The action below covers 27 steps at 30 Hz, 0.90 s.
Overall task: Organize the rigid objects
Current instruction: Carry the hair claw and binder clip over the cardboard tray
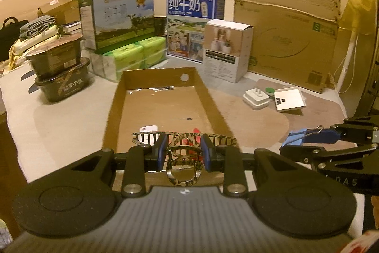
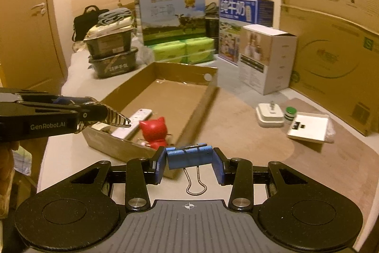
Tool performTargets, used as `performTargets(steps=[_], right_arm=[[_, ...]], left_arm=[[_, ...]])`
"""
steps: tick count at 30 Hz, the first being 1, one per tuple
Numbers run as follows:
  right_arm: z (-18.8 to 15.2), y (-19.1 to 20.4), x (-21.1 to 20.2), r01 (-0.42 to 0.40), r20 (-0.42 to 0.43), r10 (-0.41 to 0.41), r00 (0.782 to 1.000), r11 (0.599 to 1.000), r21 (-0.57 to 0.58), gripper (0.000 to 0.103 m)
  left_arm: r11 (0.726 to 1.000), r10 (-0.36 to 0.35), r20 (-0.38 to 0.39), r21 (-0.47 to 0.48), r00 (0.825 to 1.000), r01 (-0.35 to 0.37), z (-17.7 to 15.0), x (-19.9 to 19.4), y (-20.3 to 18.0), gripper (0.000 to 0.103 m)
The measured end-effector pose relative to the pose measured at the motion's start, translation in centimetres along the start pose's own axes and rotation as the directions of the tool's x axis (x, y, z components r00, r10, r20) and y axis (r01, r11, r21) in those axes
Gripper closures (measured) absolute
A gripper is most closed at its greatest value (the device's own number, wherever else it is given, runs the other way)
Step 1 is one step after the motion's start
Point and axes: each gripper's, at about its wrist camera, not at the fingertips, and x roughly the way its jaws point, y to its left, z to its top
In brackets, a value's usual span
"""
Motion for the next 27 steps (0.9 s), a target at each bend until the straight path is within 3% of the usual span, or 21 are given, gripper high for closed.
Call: performTargets(steps=[15,27], right_arm=[[3.0,2.6,4.9,-0.040,-0.007,0.040,0.999,0.998,-0.042,0.062],[6.5,0.9,10.9,-0.040,-0.020,0.040,0.999,0.999,-0.025,0.062]], left_arm=[[1.000,0.005,-0.020,-0.003,1.000,-0.005,1.9,3.1,4.3,0.076],[1.000,-0.014,-0.020,0.025,1.000,0.015,6.0,8.5,7.0,0.076]])
